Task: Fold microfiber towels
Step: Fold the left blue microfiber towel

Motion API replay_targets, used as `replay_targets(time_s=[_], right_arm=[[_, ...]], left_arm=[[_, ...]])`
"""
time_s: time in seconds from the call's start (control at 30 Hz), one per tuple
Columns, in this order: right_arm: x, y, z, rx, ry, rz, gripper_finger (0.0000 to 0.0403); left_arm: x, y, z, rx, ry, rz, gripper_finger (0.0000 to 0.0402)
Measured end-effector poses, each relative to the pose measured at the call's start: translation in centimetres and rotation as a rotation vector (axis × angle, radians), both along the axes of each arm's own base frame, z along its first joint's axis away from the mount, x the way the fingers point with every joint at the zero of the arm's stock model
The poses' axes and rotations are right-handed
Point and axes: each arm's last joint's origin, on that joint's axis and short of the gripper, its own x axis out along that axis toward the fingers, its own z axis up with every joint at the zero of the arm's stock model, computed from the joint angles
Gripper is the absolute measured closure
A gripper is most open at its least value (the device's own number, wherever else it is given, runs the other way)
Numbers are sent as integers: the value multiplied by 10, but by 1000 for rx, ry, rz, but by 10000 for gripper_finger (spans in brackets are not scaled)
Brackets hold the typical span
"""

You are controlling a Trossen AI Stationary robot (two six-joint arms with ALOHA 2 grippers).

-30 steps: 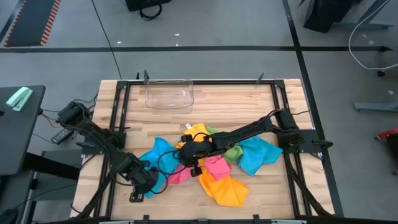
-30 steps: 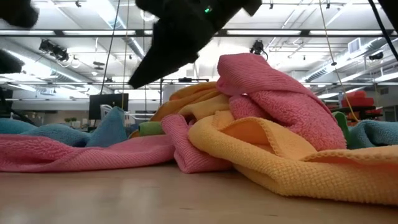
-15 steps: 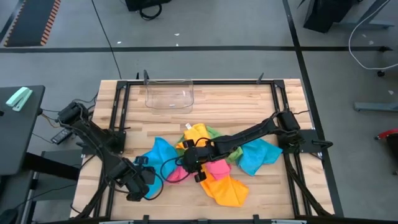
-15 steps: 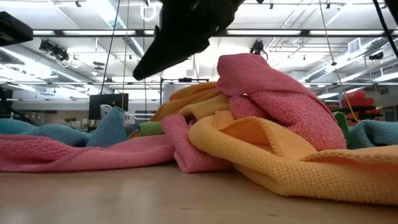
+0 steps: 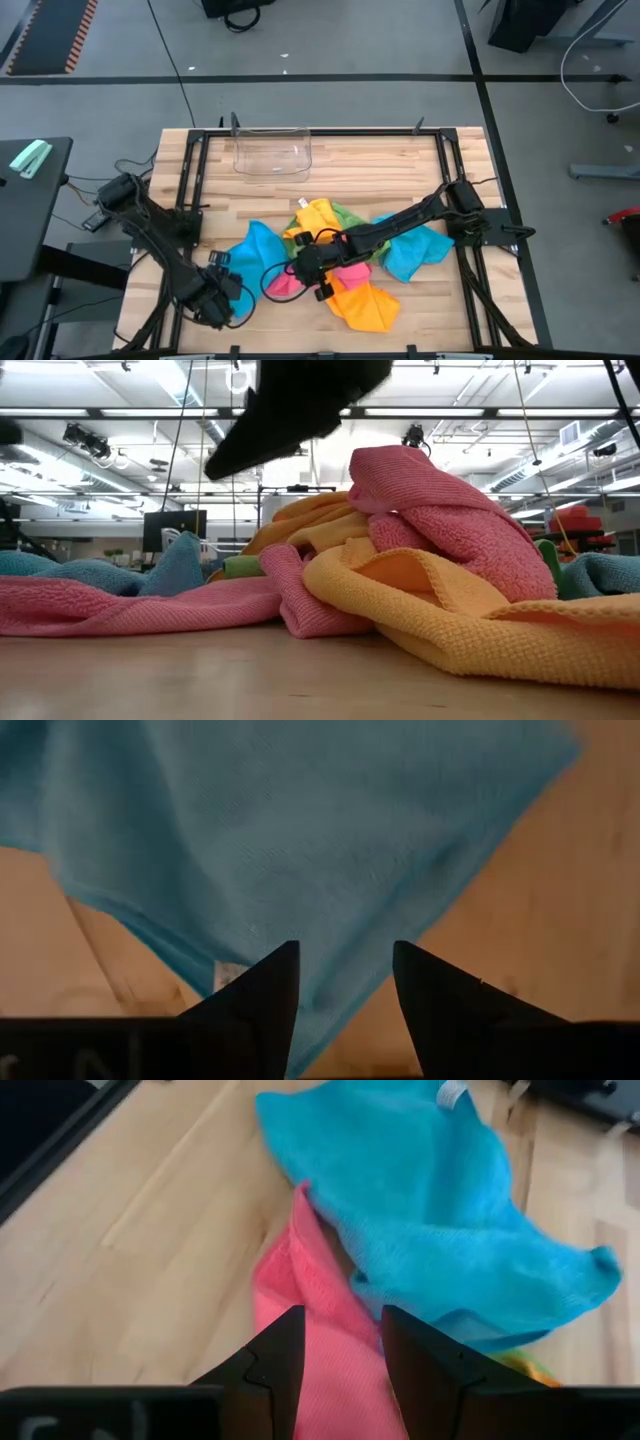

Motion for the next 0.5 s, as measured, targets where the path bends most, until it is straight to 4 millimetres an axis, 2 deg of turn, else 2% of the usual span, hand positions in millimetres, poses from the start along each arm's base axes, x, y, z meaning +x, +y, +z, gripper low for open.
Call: replay_targets(time_s=[0.23,0.5], right_arm=[[-2,-1,-12,3,-11,0,260],[-1,-1,-10,1,-30,7,260]], left_arm=[[-9,-11,-25,115,101,-76,230],[-13,-12,-46,239,206,-82,230]])
